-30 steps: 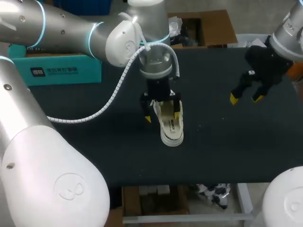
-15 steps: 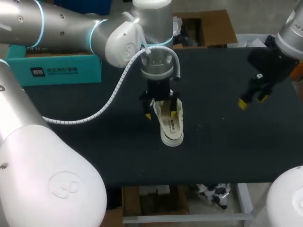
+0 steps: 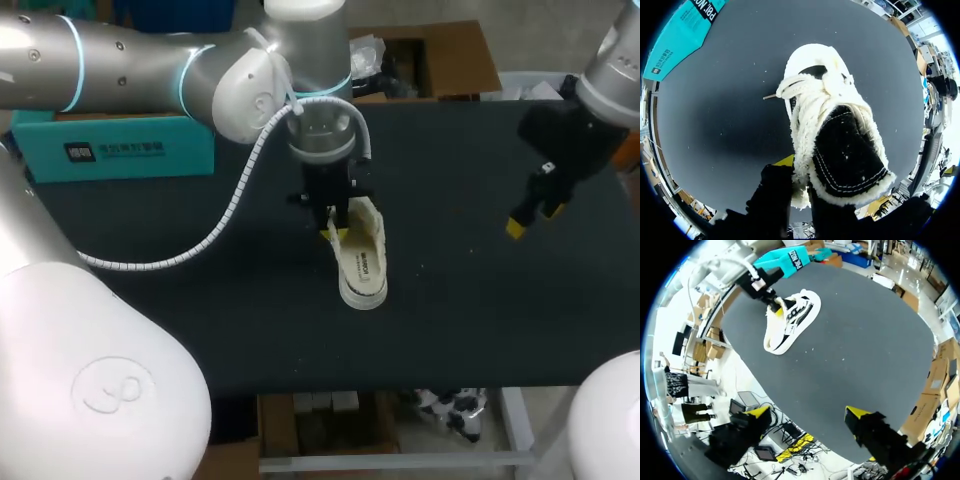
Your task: Open the shoe tongue, take the insole out of the shoe, put the insole back into the shoe, and pack the shoe into the shoebox
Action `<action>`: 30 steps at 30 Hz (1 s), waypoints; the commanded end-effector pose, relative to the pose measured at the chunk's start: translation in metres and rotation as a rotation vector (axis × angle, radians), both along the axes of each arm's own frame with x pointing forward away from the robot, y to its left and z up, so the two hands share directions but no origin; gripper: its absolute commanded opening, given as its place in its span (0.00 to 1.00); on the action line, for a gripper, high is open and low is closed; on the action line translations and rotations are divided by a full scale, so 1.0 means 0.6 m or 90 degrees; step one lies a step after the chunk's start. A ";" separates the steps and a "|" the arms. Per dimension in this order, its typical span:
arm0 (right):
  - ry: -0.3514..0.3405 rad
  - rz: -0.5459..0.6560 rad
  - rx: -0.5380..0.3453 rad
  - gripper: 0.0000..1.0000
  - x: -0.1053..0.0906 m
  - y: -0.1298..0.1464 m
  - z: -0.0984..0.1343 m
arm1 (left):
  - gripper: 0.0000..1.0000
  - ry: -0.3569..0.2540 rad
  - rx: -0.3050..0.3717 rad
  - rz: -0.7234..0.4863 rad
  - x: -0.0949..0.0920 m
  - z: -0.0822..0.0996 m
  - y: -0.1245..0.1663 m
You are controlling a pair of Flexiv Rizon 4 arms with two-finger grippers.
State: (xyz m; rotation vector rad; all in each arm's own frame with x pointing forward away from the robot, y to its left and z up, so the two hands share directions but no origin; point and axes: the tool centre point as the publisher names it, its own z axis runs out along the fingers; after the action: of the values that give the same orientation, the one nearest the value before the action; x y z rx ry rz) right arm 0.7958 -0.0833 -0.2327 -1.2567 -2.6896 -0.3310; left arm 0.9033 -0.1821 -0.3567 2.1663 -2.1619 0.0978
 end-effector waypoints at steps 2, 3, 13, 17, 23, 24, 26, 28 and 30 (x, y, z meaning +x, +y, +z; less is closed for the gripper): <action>0.001 0.001 -0.001 1.00 0.000 0.000 0.001 | 0.00 0.006 -0.011 -0.039 0.008 0.002 -0.012; 0.001 0.001 -0.001 1.00 0.000 0.000 0.001 | 0.00 0.005 -0.009 -0.046 0.007 0.004 -0.018; 0.001 0.001 -0.001 1.00 0.000 0.000 0.001 | 0.00 -0.029 -0.004 -0.162 0.021 0.022 -0.041; 0.001 0.001 -0.001 1.00 0.000 0.000 0.001 | 0.00 -0.065 -0.008 -0.231 0.032 0.039 -0.027; -0.024 0.126 -0.039 1.00 0.008 -0.002 0.012 | 0.00 -0.123 -0.009 -0.325 0.045 0.066 -0.001; -0.037 0.142 -0.043 1.00 0.006 -0.004 0.017 | 0.00 -0.132 -0.015 -0.340 0.048 0.073 0.004; -0.077 0.214 -0.071 1.00 0.001 -0.005 0.026 | 0.00 -0.155 -0.011 -0.377 0.053 0.084 0.014; -0.107 0.254 -0.085 1.00 -0.003 -0.010 0.032 | 0.00 -0.178 -0.006 -0.425 0.059 0.093 0.023; -0.137 0.301 -0.090 1.00 -0.005 -0.022 0.036 | 0.00 -0.184 0.012 -0.440 0.071 0.102 0.033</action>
State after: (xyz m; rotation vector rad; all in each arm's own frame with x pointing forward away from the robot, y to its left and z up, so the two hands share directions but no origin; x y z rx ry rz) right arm 0.8018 -0.0928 -0.2167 -0.8541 -2.9560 -0.2241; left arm 0.9514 -0.1738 -0.3080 1.3773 -2.9074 0.3118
